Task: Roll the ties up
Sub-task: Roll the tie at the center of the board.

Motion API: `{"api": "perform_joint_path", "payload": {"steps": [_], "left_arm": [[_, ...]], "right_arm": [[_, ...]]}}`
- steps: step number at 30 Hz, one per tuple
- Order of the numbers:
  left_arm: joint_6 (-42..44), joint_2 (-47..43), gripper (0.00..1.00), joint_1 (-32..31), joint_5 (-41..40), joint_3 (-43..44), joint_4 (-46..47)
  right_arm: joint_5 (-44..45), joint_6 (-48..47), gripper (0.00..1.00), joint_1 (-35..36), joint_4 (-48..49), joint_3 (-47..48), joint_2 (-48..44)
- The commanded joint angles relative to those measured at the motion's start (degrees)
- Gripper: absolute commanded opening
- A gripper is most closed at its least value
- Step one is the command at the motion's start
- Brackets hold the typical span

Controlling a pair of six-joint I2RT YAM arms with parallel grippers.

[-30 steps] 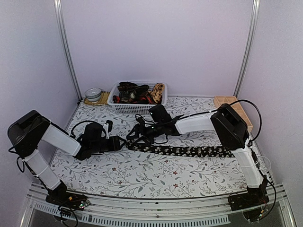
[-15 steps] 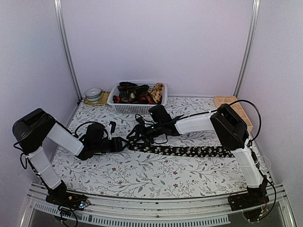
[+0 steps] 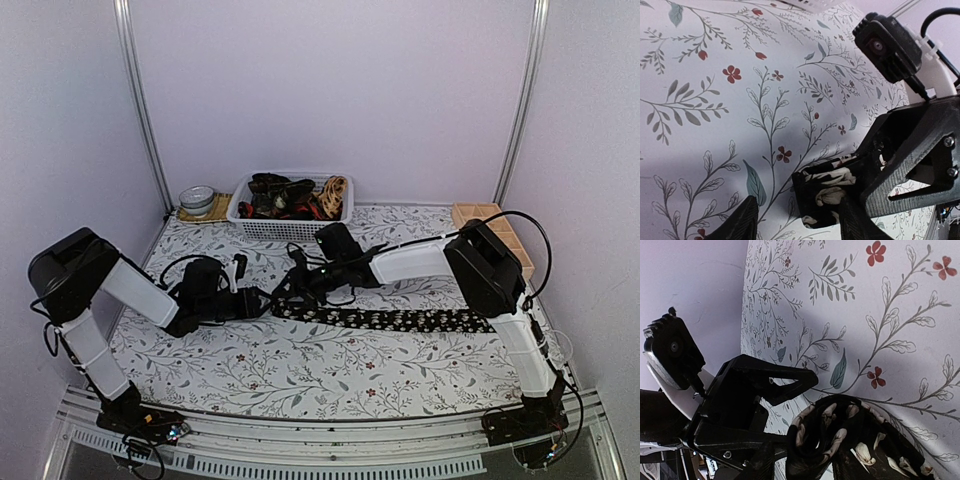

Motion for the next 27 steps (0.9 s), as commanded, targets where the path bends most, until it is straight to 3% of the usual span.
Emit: {"api": "perform_joint_path", "payload": {"steps": [1,8,19,27], "left_arm": [[0.3,0.4,0.55,0.6,0.6,0.8,1.2],[1.0,-1.8,0.58,0.8,-0.5,-0.5,0.4],[-0.3,-2.0,0.63,0.8,-0.5,-0.6,-1.9],[-4.6,1.0,0.62,0.6,3.3,-2.4,2.5]], "right_arm": [[1.9,-0.8,0.33,0.0,-1.2,-1.8,3.0],[3.0,-1.3,0.13,-0.4,-1.7,-4.3,0.8],[5.0,-1.7,0.13,-0.5,-4.4,-6.4,-0.7],[5.1,-2.5,0.15,-0.7,-5.7,-6.4,1.1]]}}
